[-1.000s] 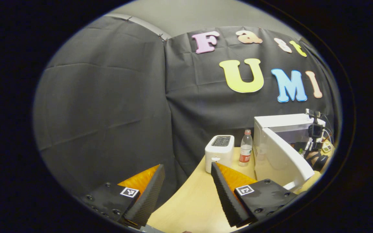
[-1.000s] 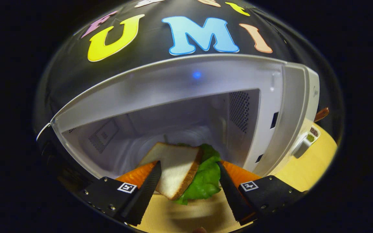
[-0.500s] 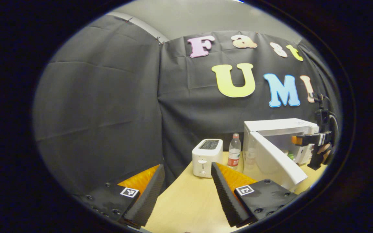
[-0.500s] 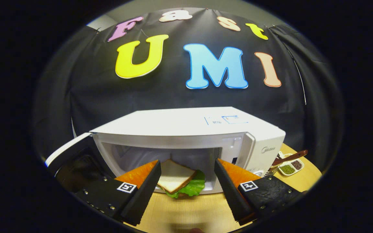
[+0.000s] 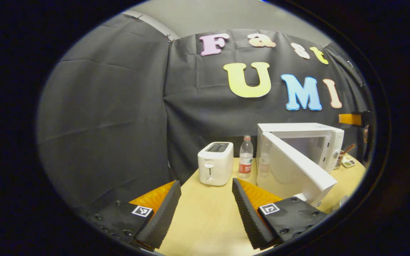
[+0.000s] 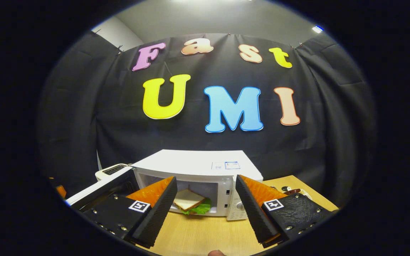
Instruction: Open the microwave oven with the left hand, put the food in, and close the microwave oven.
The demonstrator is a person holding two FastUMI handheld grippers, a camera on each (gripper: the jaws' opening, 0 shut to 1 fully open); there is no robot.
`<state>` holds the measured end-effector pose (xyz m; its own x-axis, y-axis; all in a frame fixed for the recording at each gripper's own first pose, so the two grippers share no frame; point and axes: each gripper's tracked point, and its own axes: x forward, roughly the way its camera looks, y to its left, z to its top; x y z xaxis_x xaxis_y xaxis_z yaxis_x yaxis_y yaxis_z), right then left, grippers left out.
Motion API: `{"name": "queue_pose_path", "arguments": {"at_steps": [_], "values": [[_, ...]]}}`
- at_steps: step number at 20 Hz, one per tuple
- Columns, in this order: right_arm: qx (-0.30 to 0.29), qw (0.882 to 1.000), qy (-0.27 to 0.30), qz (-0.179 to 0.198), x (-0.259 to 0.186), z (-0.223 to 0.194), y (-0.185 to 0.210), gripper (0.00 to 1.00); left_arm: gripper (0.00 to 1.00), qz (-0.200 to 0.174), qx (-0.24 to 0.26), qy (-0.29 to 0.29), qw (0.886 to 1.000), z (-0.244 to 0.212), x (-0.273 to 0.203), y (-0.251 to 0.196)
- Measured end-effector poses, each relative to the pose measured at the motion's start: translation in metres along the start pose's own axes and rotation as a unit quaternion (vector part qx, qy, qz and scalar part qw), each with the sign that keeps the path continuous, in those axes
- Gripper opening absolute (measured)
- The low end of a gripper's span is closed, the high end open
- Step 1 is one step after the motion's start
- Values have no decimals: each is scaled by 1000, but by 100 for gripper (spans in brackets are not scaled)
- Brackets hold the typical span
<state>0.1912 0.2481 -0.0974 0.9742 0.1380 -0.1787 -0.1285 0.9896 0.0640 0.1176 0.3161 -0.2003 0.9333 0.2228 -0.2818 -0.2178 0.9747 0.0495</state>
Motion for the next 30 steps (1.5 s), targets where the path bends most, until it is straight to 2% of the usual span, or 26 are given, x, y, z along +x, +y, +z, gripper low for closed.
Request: {"name": "queue_pose_path", "arguments": {"at_steps": [4,8,11,12,13,16,19,23,30], "values": [[-11,1000,-13,-2,-43,12,-32,100,92,-4,-10,16,1000,-17,-2,-17],[-14,1000,-18,-6,-59,25,-69,100,49,-9,-14,41,999,-33,-1,-35],[-20,999,-28,-14,-71,34,-94,100,25,-20,-20,55,998,-39,-13,-50],[-22,999,-29,-14,-74,36,-101,100,22,6,-12,52,999,-35,-18,-44],[-20,999,-30,-13,-78,37,-107,100,9,24,-5,48,999,-34,-17,-41],[-7,999,-29,-12,-88,39,-123,100,7,17,0,56,998,-41,-26,-60],[-3,999,-31,-11,-102,37,-139,100,7,14,29,59,998,-41,-31,-78],[3,1000,-26,-11,-121,29,-167,100,7,-5,28,64,998,-40,-40,-109],[14,999,-16,-41,-152,19,-236,100,7,-46,56,53,996,-31,-47,-194]]}}
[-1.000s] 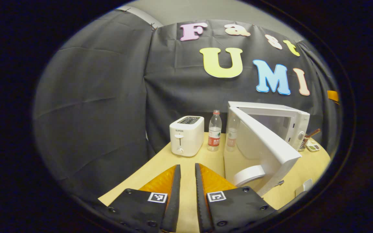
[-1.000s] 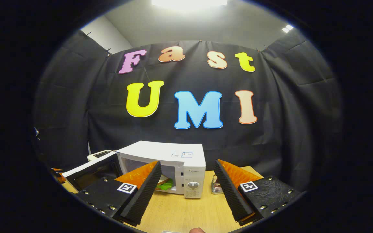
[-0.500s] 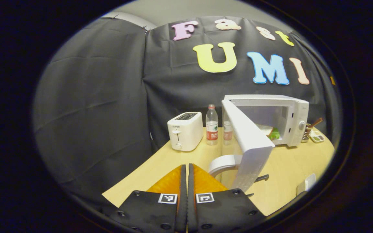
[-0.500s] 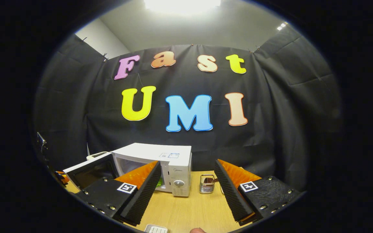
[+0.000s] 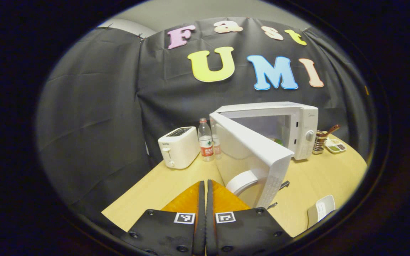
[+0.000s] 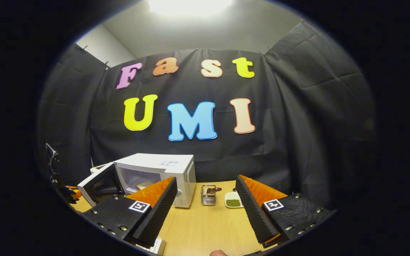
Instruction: Open the microwave oven with the left hand, put the food in, and close the microwave oven.
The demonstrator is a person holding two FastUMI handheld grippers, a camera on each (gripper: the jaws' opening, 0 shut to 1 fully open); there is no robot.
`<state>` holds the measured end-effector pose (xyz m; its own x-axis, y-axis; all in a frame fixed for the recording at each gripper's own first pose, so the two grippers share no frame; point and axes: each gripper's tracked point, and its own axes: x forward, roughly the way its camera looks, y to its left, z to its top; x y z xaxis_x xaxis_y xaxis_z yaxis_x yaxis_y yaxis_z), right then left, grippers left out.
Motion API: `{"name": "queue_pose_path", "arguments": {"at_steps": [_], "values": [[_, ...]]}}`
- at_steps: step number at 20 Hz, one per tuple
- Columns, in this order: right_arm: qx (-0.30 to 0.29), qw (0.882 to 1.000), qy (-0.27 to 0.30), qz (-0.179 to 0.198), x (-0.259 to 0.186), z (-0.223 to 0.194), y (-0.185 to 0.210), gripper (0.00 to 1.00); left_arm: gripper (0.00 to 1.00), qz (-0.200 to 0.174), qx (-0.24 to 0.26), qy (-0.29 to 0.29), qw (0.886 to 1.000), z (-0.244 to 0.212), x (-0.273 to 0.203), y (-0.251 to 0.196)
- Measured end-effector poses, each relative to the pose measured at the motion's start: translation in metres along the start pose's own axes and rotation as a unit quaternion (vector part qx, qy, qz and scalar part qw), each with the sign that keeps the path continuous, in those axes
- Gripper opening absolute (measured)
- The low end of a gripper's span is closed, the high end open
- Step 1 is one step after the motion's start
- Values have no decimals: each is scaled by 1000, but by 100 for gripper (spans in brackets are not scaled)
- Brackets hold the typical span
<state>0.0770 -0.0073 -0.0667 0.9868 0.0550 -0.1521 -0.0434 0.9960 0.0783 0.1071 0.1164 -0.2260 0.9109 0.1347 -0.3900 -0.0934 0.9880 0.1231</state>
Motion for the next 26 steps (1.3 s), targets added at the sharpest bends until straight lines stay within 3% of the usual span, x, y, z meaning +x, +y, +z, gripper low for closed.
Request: {"name": "queue_pose_path", "arguments": {"at_steps": [11,19,26], "values": [[9,997,12,-75,-12,-11,-47,100,7,-118,26,-13,993,41,42,-123],[13,992,9,-128,-9,-12,-47,100,7,-213,63,-37,974,76,87,-194],[10,987,16,-162,-13,-18,-44,100,7,-263,93,-63,958,101,125,-254]]}}
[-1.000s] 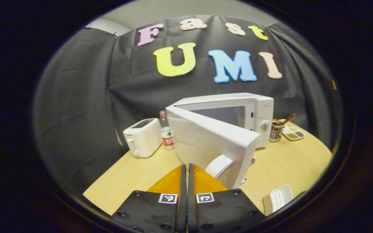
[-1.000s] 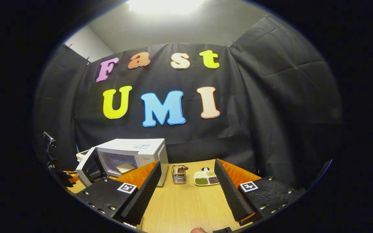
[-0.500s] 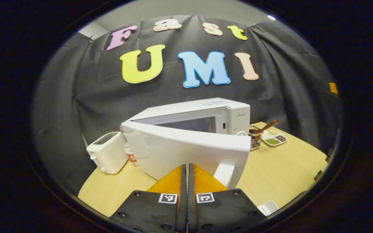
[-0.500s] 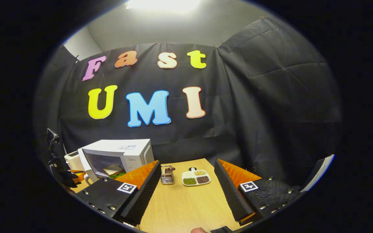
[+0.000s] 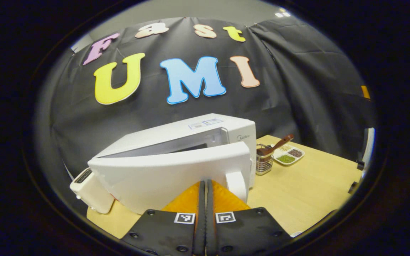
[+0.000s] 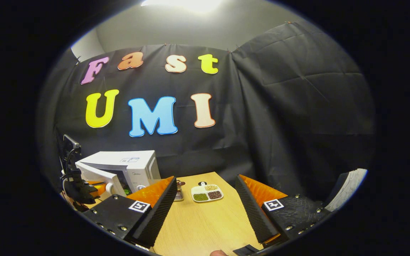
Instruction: Open the microwave oven with the left hand, put the food in, and close the microwave oven.
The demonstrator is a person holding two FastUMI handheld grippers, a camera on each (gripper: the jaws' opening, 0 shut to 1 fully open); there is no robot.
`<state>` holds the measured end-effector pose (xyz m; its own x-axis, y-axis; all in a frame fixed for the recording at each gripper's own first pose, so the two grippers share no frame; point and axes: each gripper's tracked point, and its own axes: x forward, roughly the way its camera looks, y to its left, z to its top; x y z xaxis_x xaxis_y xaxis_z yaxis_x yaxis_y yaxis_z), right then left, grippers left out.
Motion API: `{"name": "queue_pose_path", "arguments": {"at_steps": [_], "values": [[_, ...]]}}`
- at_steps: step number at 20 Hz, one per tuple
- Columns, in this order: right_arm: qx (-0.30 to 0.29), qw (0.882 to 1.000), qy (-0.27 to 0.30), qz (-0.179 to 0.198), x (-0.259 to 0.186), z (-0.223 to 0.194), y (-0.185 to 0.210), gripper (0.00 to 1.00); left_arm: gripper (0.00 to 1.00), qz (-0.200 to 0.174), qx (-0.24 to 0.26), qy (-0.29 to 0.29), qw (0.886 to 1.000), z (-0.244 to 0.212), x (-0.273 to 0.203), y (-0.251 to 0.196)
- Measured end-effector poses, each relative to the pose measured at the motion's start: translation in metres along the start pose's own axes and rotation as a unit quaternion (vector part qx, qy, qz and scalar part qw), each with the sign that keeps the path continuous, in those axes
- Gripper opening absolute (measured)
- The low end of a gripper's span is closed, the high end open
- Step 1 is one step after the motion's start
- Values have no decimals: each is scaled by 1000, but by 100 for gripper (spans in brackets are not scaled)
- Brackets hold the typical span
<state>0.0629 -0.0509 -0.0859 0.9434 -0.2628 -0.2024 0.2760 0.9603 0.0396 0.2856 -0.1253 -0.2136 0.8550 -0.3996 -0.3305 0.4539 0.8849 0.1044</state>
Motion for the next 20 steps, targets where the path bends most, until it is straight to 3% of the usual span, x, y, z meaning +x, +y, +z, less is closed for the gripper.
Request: {"name": "queue_pose_path", "arguments": {"at_steps": [9,15,17,18,20], "values": [[-6,999,26,-40,-15,-19,-17,100,7,21,-21,-8,1000,17,66,2],[-1,997,34,-66,-36,-25,-30,100,7,36,-49,-22,998,16,70,1],[-7,997,31,-67,-44,-22,-30,100,7,41,-33,-17,998,20,81,8],[-8,998,30,-63,-46,-21,-28,97,7,23,-53,-7,998,18,81,2],[-12,998,26,-58,-51,-18,-26,100,7,33,-51,-21,998,32,75,7]]}}
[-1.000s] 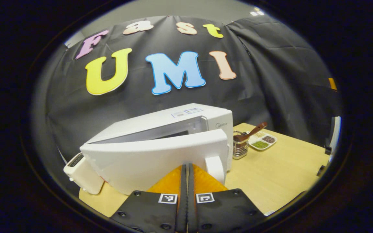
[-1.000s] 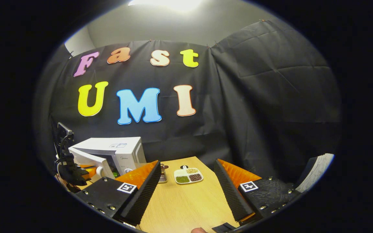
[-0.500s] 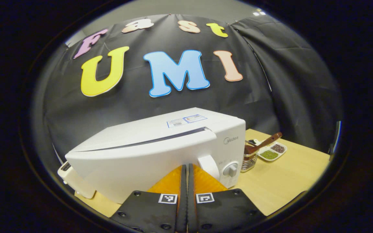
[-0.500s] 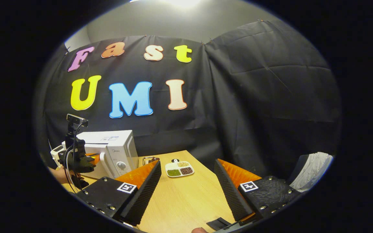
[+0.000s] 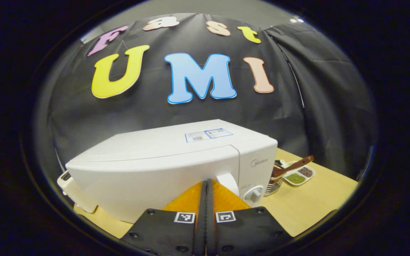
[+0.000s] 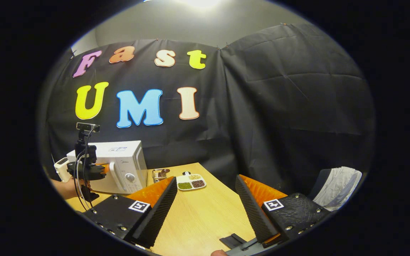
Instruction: Open the microwave oven with the left hand, put the food in, and close the microwave oven.
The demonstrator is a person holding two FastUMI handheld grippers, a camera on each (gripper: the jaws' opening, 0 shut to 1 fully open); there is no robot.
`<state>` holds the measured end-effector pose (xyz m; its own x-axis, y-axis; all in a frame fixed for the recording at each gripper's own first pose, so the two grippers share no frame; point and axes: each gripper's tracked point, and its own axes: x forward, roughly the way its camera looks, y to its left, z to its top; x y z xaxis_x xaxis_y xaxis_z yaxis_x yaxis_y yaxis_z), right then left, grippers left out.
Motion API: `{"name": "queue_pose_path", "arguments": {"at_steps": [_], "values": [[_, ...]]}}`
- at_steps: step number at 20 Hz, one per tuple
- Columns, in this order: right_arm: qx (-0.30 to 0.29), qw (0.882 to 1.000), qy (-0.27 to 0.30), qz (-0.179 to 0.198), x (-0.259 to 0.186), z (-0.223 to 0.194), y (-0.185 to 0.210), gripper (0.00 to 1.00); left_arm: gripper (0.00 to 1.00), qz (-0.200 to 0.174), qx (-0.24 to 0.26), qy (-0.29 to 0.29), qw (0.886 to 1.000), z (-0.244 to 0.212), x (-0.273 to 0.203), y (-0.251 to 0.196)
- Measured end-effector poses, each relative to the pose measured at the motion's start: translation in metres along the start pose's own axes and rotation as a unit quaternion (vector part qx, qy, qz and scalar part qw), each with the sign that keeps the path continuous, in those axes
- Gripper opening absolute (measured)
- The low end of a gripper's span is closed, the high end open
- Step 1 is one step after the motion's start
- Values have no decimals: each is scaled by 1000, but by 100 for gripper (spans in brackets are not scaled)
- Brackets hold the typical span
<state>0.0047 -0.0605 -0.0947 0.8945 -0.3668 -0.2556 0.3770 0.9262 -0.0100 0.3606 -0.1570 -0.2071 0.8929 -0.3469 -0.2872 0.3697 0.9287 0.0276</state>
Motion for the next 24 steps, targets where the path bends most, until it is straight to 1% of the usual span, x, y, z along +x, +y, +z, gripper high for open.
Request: {"name": "queue_pose_path", "arguments": {"at_steps": [1,2,5,9,10,11,14,17,20,21,24], "values": [[1,1000,-1,6,-3,2,3,97,7,6,8,-8,1000,7,-4,1],[1,1000,-3,12,-5,4,6,100,7,4,10,-17,1000,16,-11,-1],[-2,999,-16,31,-9,11,12,100,7,-6,-2,-42,999,42,-41,-13],[0,997,-33,76,-12,23,24,100,7,-4,-9,-80,997,72,-100,-24],[0,995,-39,89,-13,26,26,97,7,-2,-6,-89,996,78,-115,-26],[0,994,-43,103,-14,29,29,100,7,4,-3,-95,995,85,-130,-25],[2,989,-47,141,-18,31,34,100,7,23,4,-112,993,100,-172,-25],[4,982,-53,180,-27,37,41,100,7,48,-7,-127,991,112,-212,-20],[-4,979,-58,194,-35,44,42,100,7,69,-12,-130,989,113,-248,-14],[-1,978,-64,201,-41,50,45,100,7,67,-11,-127,990,111,-257,-14],[-4,974,-70,213,-47,55,56,100,7,82,-10,-126,989,107,-287,-3]]}}
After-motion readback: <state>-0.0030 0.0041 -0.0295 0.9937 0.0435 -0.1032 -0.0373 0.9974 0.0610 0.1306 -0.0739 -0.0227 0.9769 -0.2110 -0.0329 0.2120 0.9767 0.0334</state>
